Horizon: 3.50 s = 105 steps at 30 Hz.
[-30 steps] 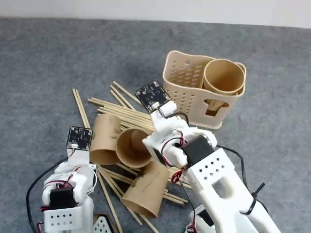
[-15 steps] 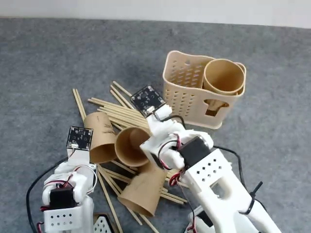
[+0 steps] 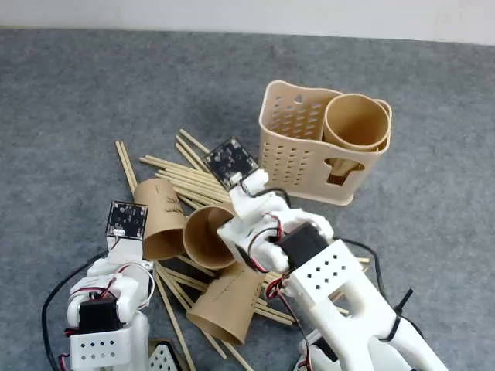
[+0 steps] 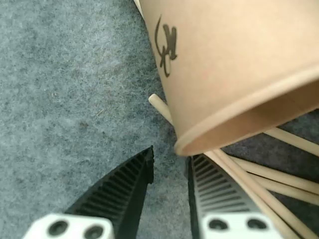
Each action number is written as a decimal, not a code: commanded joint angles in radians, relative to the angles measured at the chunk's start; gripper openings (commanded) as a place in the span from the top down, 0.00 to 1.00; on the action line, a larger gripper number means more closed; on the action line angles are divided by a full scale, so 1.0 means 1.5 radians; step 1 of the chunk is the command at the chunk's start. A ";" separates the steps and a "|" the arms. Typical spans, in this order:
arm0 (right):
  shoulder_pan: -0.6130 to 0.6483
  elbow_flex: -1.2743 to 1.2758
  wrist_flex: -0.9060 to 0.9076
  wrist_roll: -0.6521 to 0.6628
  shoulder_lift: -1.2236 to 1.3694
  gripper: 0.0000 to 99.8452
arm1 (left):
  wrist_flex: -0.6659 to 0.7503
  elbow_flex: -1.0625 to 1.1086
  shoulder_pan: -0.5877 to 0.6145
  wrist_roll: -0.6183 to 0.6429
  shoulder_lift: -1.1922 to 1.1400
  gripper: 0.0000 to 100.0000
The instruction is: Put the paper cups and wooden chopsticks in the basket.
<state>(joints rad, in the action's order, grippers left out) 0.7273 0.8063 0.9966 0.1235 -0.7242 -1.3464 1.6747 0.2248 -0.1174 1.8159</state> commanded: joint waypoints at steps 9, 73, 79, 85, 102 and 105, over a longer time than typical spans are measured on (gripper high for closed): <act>-0.060 0.034 -0.022 -0.003 -0.024 1.00 | -0.001 0.014 0.003 0.005 0.001 0.88; -0.542 -0.524 0.242 -0.087 0.054 0.99 | 0.000 0.014 0.004 0.005 0.001 0.88; -0.543 -0.524 0.269 -0.105 0.056 0.99 | 0.000 0.014 0.004 0.005 0.001 0.88; -0.559 -0.524 0.262 -0.104 0.054 0.90 | 0.000 0.014 0.004 0.005 0.001 0.88; -0.477 -0.464 0.031 -0.100 0.073 0.82 | 0.000 0.014 0.004 0.005 0.001 0.88; -0.468 -0.431 -0.020 -0.100 0.098 0.82 | 0.000 0.014 0.004 0.005 0.001 0.88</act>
<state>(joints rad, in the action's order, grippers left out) 0.0031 0.1450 1.0457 -0.0269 -0.6061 -1.3464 1.6747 0.2248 -0.1174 1.8159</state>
